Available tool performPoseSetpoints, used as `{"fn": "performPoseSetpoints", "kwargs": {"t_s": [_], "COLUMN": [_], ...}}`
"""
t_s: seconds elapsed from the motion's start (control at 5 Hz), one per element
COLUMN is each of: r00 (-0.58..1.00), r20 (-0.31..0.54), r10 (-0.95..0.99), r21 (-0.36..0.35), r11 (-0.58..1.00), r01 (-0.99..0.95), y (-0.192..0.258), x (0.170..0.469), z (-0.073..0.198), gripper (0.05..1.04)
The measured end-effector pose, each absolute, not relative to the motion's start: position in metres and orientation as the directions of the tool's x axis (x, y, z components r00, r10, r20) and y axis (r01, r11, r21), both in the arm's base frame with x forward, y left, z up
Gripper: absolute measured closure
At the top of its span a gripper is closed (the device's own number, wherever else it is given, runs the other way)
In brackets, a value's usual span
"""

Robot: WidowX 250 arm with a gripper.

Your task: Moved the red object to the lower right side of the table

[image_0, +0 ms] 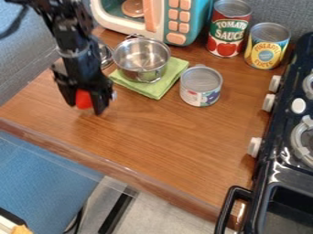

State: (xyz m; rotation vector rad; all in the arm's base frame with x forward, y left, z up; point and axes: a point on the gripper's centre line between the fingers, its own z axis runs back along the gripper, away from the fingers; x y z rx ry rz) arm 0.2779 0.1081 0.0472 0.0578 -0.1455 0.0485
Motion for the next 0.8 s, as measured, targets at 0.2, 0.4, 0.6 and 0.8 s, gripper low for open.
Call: {"fn": "performPoseSetpoints", "kwargs": {"t_s": [0.2,0.4,0.6,0.8], "r00": [0.984,0.958,0.964,0.980], "r20": [0.165,0.217,0.205,0.178], "r10": [0.072,0.186,0.169,0.088], "r21": [0.040,0.033,0.015,0.016], "r11": [0.996,0.980,0.984,0.996], "r01": [-0.080,-0.198,-0.176,-0.092], "y": [0.114,0.151,0.152,0.122], "x": [0.288,0.301,0.307,0.309], "z": [0.065,0.083,0.078,0.069], "gripper": [0.295,0.295,0.295,0.295]}}
